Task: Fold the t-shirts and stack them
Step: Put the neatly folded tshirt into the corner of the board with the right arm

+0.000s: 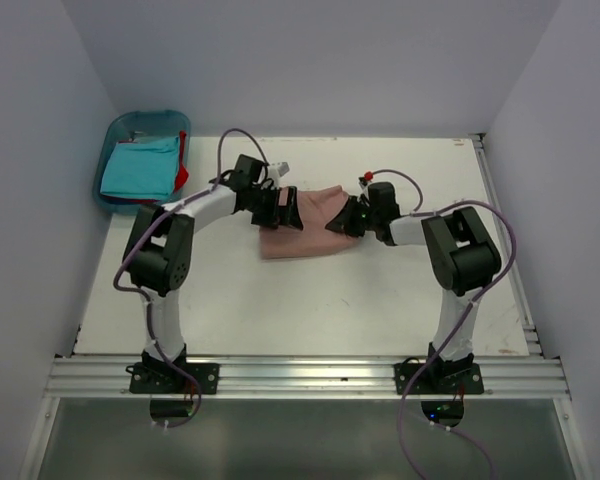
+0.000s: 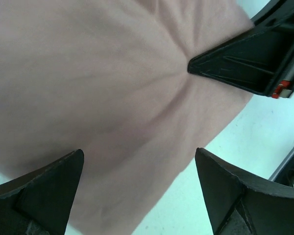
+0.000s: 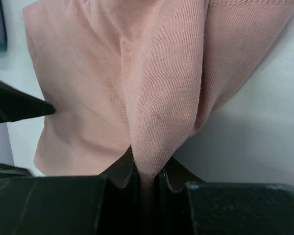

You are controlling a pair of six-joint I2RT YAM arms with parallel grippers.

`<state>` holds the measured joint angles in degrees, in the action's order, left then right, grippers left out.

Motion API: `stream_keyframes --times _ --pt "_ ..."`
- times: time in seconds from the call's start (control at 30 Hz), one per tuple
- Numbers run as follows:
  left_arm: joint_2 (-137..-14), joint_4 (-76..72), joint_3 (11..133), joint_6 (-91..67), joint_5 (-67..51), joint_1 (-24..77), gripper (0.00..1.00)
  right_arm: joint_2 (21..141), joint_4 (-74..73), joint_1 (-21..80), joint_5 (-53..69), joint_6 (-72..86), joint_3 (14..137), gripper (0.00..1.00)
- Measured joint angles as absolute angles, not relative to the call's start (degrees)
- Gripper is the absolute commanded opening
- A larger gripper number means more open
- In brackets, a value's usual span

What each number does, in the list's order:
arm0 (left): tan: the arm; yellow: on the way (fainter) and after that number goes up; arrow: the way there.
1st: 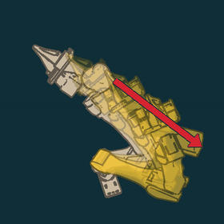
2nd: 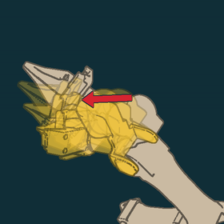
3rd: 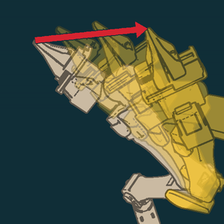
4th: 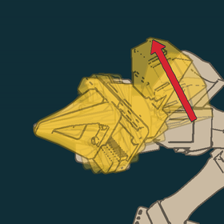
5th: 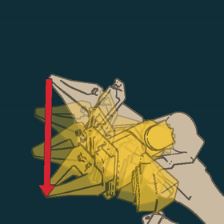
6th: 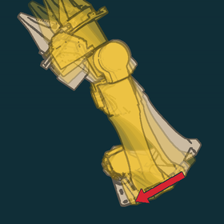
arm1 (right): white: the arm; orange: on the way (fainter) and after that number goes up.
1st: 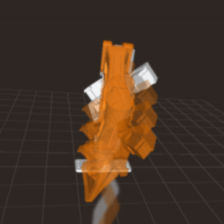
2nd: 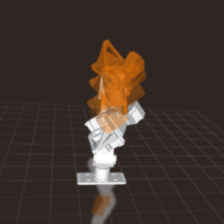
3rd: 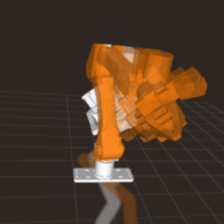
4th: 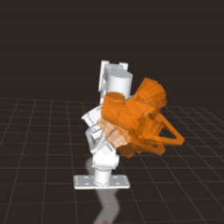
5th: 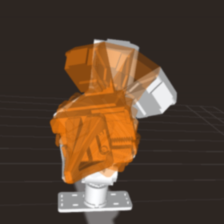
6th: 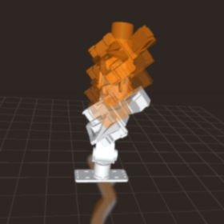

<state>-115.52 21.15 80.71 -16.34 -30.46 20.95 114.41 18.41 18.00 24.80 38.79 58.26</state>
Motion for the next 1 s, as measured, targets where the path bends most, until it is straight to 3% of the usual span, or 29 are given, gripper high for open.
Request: stream_keyframes --times 0.4,0.67,1.0 --pt "-85.7 12.1 71.9 -23.6 -26.6 21.0 1.00 103.0 16.2 14.7 11.5 51.3 46.2 0.00" --pt "-80.8 9.6 61.2 -26.5 -26.9 21.0 1.00 97.9 14.4 11.4 -6.3 61.8 43.4 0.00" --pt "-74.1 11.5 54.5 -27.9 -28.0 21.0 1.00 101.3 7.2 4.1 -20.9 67.0 54.2 0.00"
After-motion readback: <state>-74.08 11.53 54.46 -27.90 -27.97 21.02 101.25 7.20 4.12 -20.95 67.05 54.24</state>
